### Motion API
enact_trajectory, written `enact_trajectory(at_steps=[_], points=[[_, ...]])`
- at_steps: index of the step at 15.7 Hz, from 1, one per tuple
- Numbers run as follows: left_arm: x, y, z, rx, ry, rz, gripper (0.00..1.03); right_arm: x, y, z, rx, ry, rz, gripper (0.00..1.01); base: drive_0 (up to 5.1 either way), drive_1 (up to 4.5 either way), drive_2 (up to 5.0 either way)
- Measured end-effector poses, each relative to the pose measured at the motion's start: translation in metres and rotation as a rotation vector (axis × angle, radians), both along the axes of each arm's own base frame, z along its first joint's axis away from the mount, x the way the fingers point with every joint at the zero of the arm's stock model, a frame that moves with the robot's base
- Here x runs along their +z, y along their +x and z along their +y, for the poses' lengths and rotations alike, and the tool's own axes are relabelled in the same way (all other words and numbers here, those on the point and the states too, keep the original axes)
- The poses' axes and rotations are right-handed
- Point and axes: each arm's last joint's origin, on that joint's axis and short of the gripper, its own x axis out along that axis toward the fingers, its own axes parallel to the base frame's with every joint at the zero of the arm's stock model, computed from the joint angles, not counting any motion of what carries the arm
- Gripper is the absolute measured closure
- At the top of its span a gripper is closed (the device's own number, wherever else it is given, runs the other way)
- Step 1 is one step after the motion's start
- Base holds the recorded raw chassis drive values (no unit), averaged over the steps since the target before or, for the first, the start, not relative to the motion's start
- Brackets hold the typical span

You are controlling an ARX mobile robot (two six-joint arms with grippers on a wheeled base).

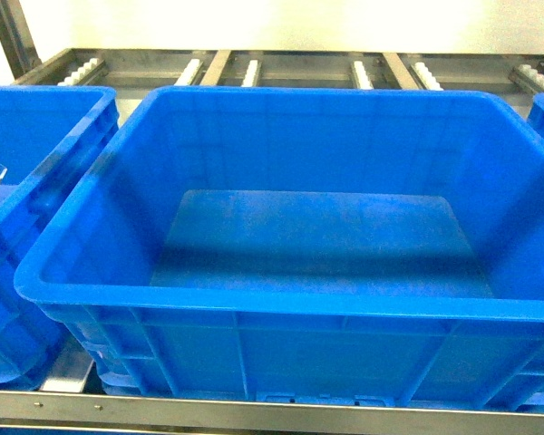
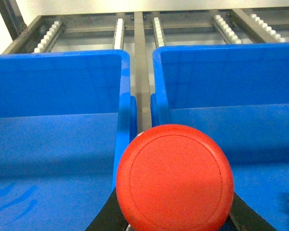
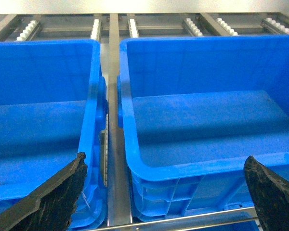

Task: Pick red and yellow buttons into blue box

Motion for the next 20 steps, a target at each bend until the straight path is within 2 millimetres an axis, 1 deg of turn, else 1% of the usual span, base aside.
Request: enact_trajectory(at_steps=[3, 4, 5, 6, 7, 8, 9, 10, 11, 13, 14, 15, 18, 19, 20], points=[[0.0, 0.001, 0.0, -0.004, -0.001, -0.001, 0.8, 0.001, 0.0, 0.001, 0.002, -0.004, -0.015, 0.03, 0.0, 0.0, 0.0], [0.003, 0.009, -0.005, -0.032, 0.004, -0.004, 0.8, 0.001, 0.0, 0.001, 0.002, -0.004, -0.015, 0.03, 0.0, 0.0, 0.0], [0.015, 0.028, -0.014, -0.09, 0.013, -0.025, 0.8, 0.001, 0.0, 0.001, 0.002, -0.004, -0.015, 0.03, 0.0, 0.0, 0.0], [0.025, 0.042, -0.024, -0.147, 0.035, -0.04, 0.8, 0.001, 0.0, 0.001, 0.002, -0.004, -0.014, 0.03, 0.0, 0.0, 0.0], [0.03, 0.053, -0.033, -0.188, 0.066, -0.045, 0.8, 0.001, 0.0, 0.001, 0.002, -0.003, -0.015, 0.03, 0.0, 0.0, 0.0], [0.03, 0.064, -0.045, -0.262, 0.104, 0.006, 0.8, 0.001, 0.0, 0.001, 0.002, -0.003, -0.015, 0.03, 0.0, 0.0, 0.0], [0.027, 0.079, -0.057, -0.34, 0.12, 0.08, 0.8, 0.001, 0.0, 0.001, 0.003, -0.004, -0.015, 0.03, 0.0, 0.0, 0.0], [0.019, 0.094, -0.069, -0.38, 0.132, 0.17, 0.8, 0.001, 0.0, 0.001, 0.002, -0.003, -0.015, 0.03, 0.0, 0.0, 0.0], [0.008, 0.106, -0.079, -0.466, 0.126, 0.273, 0.8, 0.001, 0.0, 0.001, 0.002, -0.003, -0.015, 0.03, 0.0, 0.0, 0.0], [-0.012, 0.125, -0.098, -0.584, 0.126, 0.437, 0.8, 0.001, 0.0, 0.001, 0.002, -0.003, -0.015, 0.03, 0.0, 0.0, 0.0], [-0.019, 0.129, -0.1, -0.565, 0.154, 0.455, 0.8, 0.001, 0.0, 0.001, 0.003, -0.003, -0.015, 0.03, 0.0, 0.0, 0.0], [-0.024, 0.128, -0.098, -0.544, 0.167, 0.482, 0.8, 0.001, 0.0, 0.001, 0.002, -0.004, -0.015, 0.03, 0.0, 0.0, 0.0], [-0.026, 0.127, -0.096, -0.503, 0.183, 0.462, 0.8, 0.001, 0.0, 0.001, 0.002, -0.004, -0.015, 0.03, 0.0, 0.0, 0.0], [-0.028, 0.125, -0.095, -0.502, 0.181, 0.46, 0.77, 0.001, 0.0, 0.001, 0.002, -0.003, -0.015, 0.03, 0.0, 0.0, 0.0], [-0.029, 0.125, -0.095, -0.493, 0.185, 0.451, 0.65, 0.001, 0.0, 0.001, 0.002, -0.003, -0.015, 0.03, 0.0, 0.0, 0.0]])
